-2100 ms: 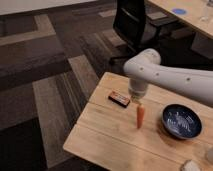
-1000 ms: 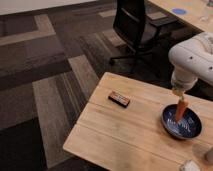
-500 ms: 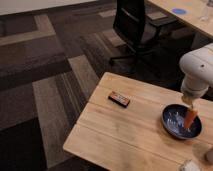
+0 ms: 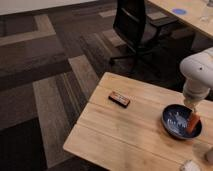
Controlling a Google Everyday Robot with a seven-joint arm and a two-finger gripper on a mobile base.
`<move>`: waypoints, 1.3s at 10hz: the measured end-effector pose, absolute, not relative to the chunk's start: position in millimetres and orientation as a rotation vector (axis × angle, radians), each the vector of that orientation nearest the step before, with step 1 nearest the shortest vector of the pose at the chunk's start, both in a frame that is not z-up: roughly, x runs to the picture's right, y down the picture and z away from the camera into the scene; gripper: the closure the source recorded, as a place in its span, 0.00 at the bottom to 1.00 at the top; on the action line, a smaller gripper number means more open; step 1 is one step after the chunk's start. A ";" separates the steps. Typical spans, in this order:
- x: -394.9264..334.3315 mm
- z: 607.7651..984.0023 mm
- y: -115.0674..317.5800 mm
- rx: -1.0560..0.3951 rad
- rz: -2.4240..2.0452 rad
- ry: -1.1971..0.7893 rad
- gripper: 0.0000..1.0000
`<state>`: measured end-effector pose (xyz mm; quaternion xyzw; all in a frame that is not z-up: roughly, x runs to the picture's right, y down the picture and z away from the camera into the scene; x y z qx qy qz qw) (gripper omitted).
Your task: Place the pepper in the ceramic bowl
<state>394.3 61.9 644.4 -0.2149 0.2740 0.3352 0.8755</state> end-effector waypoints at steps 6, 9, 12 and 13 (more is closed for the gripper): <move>398.8 657.7 49.3 -0.418 0.724 0.614 0.78; 398.9 657.7 49.4 -0.418 0.724 0.614 0.40; 398.9 657.6 49.4 -0.418 0.724 0.614 0.20; 398.9 657.7 49.4 -0.418 0.724 0.614 0.20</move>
